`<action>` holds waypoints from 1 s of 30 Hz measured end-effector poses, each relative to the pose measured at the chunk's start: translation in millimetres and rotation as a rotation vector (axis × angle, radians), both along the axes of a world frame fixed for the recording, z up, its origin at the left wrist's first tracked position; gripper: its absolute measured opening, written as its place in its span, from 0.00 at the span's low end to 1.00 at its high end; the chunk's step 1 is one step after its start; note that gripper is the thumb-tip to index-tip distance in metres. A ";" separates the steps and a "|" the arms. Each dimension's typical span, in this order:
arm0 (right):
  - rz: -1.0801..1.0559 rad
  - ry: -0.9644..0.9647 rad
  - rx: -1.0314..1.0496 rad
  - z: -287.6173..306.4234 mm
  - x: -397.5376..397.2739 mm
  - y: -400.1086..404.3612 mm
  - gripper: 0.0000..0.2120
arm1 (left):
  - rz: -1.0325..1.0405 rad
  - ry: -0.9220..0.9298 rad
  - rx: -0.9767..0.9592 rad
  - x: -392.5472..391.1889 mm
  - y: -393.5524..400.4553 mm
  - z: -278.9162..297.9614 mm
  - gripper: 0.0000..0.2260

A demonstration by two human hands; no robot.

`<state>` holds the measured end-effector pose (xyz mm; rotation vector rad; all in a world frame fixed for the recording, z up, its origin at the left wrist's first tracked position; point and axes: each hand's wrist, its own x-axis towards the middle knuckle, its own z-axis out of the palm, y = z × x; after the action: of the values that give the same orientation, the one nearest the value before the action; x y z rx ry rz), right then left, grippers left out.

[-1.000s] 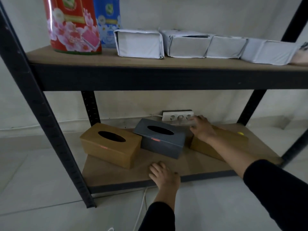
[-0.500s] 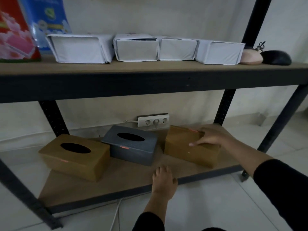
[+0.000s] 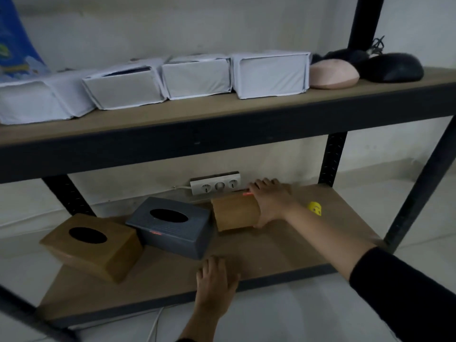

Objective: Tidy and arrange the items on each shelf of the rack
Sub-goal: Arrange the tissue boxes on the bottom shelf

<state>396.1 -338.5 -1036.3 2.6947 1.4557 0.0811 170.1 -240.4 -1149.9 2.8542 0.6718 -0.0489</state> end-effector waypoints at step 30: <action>-0.798 0.045 0.495 -165.8 -32.3 -210.0 0.41 | -0.133 -0.250 -0.436 192.5 -146.5 38.6 0.23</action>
<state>363.8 -548.5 -1202.1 3.4634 0.2832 0.3643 362.5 -387.0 -1111.4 2.4250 0.3652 0.1241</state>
